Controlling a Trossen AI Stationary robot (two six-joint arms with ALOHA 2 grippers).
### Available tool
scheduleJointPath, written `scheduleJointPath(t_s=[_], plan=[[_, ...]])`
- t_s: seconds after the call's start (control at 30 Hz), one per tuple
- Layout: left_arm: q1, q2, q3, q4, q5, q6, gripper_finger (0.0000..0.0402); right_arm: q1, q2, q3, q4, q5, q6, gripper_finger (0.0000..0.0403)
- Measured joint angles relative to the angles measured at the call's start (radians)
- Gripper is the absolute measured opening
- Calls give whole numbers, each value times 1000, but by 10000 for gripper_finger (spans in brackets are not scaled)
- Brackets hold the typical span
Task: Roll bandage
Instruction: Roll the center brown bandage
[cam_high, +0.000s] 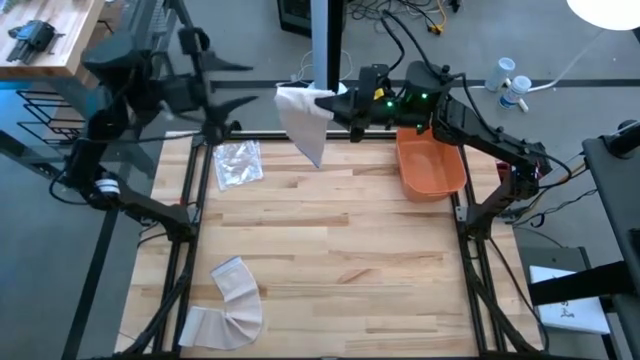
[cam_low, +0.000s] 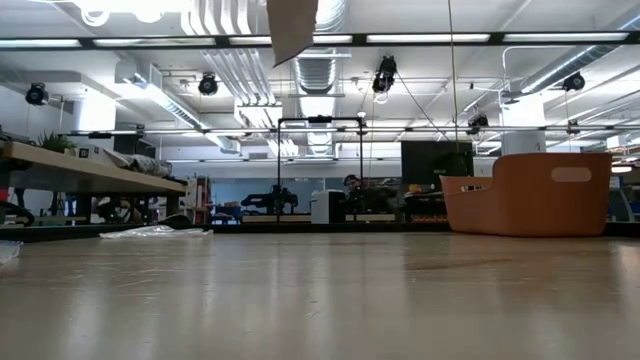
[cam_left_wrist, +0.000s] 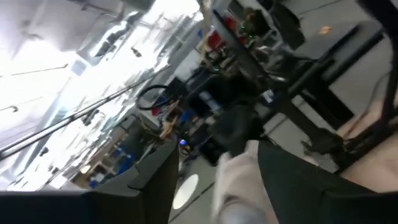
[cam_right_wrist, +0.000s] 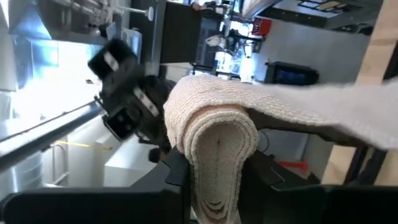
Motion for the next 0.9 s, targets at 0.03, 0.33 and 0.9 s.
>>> scheduleJointPath(t_s=[0.03,0.33,0.9], plan=[[-10,0,-4,-5,0,5,209,-3,0,0,2,-1,13,74],[-67,23,-60,-32,-57,216,219,-13,0,0,45,2,84,73],[-68,50,-99,-5,-177,242,207,-5,0,0,38,9,57,78]])
